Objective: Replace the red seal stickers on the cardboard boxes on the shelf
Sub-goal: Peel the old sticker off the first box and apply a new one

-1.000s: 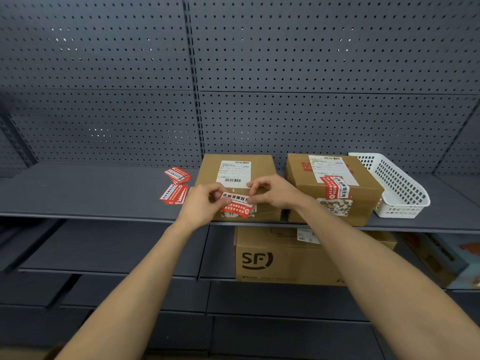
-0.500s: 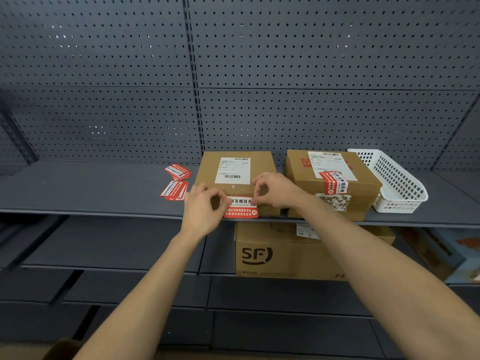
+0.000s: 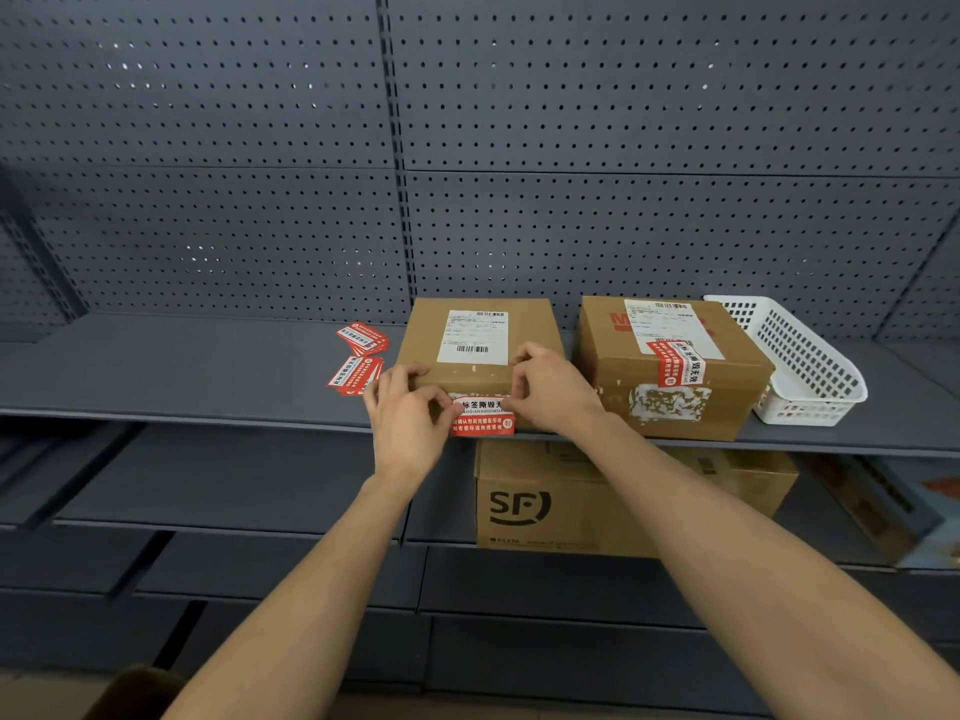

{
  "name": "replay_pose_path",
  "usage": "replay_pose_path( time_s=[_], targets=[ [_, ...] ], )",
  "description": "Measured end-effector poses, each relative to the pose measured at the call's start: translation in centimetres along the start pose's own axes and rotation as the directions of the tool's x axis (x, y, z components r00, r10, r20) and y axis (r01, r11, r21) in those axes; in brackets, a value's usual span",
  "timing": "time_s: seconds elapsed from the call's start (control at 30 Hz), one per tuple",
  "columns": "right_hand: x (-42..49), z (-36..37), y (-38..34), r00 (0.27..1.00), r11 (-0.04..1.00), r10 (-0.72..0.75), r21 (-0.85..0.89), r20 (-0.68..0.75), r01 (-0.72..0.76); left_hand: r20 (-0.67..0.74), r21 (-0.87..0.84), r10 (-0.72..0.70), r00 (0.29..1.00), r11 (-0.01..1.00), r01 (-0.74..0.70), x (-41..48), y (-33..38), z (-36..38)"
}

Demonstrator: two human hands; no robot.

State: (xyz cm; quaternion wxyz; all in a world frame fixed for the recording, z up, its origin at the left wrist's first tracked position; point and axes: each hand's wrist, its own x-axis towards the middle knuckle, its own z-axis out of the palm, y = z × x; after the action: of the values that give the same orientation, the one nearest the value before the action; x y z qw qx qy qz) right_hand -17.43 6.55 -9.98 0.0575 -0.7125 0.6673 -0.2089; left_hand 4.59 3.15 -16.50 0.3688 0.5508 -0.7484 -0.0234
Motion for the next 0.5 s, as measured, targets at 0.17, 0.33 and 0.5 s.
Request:
replay_pose_path(
  time_s=[0.17, 0.33, 0.5],
  targets=[
    [-0.22, 0.39, 0.13, 0.999, 1.0, -0.006, 0.007, -0.034, 0.006, -0.015, 0.017, -0.014, 1.0, 1.0, 0.014, 0.23, -0.01, 0.52],
    [-0.13, 0.63, 0.27, 0.998, 1.0, -0.013, 0.001, -0.06, 0.013, -0.049, 0.043, -0.019, 0.999, 0.999, 0.021, 0.46, 0.3, 0.7],
    [-0.06, 0.6, 0.08, 0.998, 0.999, -0.02, -0.028, -0.059, 0.019, -0.061, 0.042, -0.006, 0.998, 0.999, 0.009, 0.4, 0.22, 0.81]
  ],
)
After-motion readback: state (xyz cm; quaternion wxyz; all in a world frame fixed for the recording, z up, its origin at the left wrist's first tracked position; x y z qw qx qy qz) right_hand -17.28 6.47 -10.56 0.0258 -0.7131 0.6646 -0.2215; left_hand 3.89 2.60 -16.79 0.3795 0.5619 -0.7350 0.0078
